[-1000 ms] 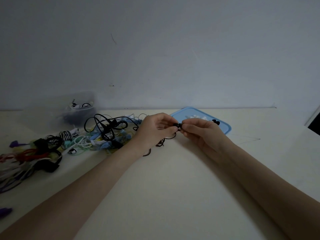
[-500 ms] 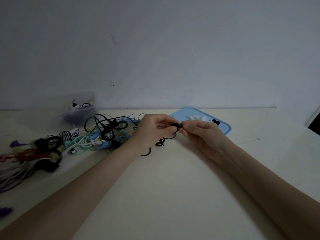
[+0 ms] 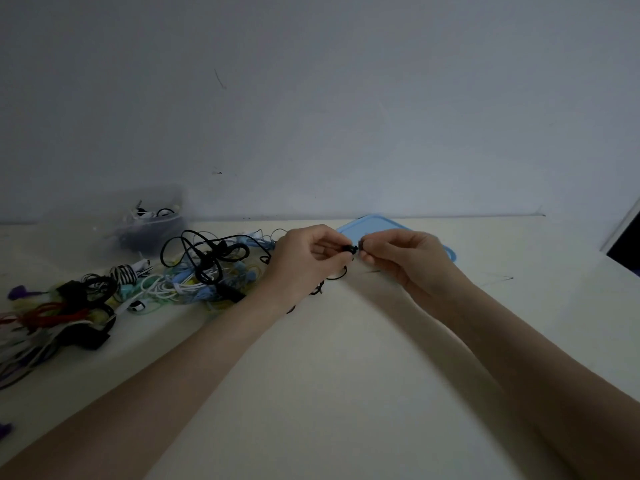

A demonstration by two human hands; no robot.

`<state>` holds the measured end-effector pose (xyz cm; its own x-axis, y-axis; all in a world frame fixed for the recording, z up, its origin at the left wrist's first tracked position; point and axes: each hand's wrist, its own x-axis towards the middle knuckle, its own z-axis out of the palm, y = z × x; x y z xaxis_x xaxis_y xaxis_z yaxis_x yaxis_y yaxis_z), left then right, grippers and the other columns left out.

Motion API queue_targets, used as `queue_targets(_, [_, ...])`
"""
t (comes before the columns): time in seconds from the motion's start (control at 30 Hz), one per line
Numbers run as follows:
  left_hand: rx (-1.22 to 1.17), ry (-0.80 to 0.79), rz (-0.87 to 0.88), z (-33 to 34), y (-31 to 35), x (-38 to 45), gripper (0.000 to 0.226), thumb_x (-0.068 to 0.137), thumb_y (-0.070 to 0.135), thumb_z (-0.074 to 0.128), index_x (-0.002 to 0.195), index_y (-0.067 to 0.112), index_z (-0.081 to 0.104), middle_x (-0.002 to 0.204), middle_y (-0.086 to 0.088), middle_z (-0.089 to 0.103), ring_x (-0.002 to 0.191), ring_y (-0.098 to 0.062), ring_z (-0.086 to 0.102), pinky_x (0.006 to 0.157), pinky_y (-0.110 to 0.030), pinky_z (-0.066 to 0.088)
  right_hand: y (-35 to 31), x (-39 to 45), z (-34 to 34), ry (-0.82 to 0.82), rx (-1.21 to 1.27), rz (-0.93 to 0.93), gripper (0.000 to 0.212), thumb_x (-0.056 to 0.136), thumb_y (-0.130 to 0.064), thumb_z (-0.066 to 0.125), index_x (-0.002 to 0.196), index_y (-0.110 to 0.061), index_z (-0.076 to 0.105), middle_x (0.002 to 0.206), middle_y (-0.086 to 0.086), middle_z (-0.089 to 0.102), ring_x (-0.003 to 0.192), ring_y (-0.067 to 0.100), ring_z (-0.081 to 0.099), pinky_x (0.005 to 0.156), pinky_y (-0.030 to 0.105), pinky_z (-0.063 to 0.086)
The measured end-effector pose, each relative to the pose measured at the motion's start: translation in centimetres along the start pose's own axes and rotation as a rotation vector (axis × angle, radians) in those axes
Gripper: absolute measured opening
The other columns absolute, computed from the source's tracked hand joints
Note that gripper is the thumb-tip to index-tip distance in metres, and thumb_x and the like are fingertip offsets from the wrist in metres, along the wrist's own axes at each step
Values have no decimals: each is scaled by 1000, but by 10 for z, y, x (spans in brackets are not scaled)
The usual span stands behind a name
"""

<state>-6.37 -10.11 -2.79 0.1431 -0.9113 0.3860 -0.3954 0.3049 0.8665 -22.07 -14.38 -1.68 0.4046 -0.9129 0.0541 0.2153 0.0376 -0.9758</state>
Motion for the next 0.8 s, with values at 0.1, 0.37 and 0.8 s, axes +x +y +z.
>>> queue_targets(0.1, [-29,47,-21,8,5,1,24,77,0,69,76,24,66,74,6,67,68,-1,61,69,-12,50,-14,7,-14,196,-279,-134,4,80,1,67,77,0,68,67,8,67,61,12,64,67,19,55])
queue_targets(0.37, [70,-22,-31,25,-2,-4,21,77,2,69,78,22,66,72,7,64,65,2,57,71,-13,50,-31,17,-50,181,-1270,-55,8,75,-7,70,76,-14,74,74,3,66,74,16,58,64,22,39])
queue_targets(0.8, [72,-21,-49,26,-8,-5,26,77,1,70,76,27,64,73,6,65,70,-2,59,73,-13,50,-26,21,-58,275,-1293,-155,13,83,-3,61,84,-6,74,81,9,68,72,18,55,62,24,38])
